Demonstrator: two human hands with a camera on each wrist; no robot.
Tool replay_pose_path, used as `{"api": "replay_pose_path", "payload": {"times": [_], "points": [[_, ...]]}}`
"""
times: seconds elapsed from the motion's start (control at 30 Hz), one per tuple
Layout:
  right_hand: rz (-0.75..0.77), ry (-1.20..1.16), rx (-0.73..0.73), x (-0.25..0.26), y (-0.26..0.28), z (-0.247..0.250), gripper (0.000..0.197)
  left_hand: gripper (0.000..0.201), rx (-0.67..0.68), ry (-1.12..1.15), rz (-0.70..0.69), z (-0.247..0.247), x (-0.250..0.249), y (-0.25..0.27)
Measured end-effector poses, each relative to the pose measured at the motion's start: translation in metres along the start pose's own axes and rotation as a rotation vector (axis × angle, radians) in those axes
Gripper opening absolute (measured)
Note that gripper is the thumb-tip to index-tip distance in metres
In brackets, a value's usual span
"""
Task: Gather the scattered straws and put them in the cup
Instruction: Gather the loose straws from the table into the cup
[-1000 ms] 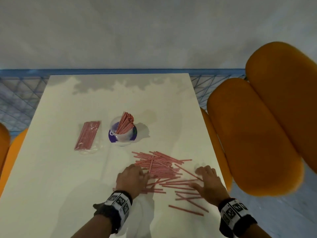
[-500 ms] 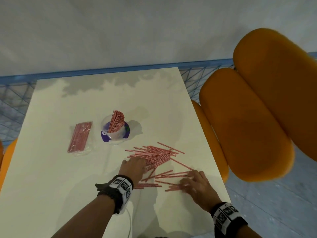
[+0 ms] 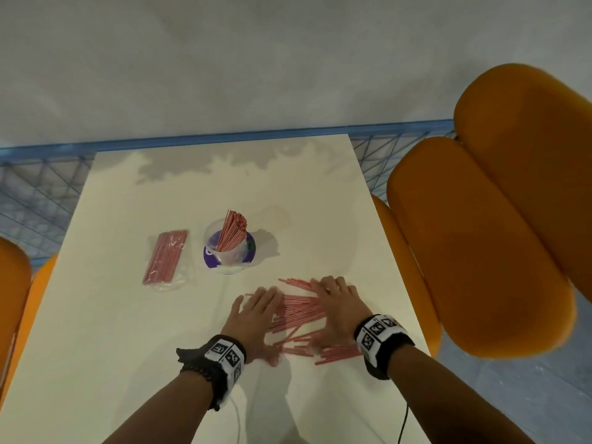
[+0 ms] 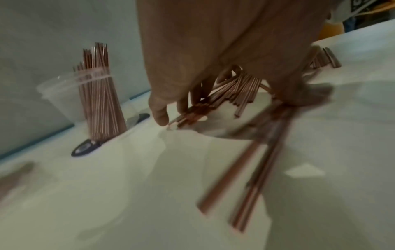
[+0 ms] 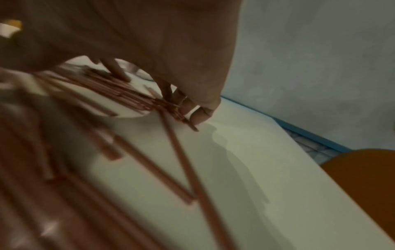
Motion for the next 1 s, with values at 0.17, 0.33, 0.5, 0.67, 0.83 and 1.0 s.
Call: {"api": "replay_pose_path", "payload": {"times": [0.17,0.33,0.5,0.67,0.83,1.0], "points": [[0.13,0.01,-0.14,0.043,0.003,-0.015,0.097,0.074,-0.279,0.08,0.024,0.015,-0.009,0.005],[0.128,-0.098,-0.156,0.043,0.006,-0.008,0.073,0.088,-0.245,0.068,0.165,0.025,0.014,0.02],[0.185,-0.151,-0.189,0.052,0.008,-0.012,0.051,0.074,-0.197,0.123,0.224,0.016,0.027,0.032],[0.134,-0.148,-0.126,0.048,0.011,-0.017,0.071,0.086,-0.279,0.111,0.168,0.022,0.021,0.027],[0.12,-0.31,-0.138,0.065,0.004,-0.025,0.04,0.057,-0.255,0.095,0.073,0.012,0.001,0.02],[0.206,-0.083,-0.083,0.084,0.007,-0.033,0.041,0.05,-0.24,-0.1,0.012,0.009,-0.015,0.019]]}}
Point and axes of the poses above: each hand's wrist, its own y-axis away from the middle knuckle, its own z-axis out of the back of the hand, x = y × z, the point moved 9 cm from there along -y, towards the middle knuckle, and after that the axes turned 13 degrees about -x, right-handed, at the moved point
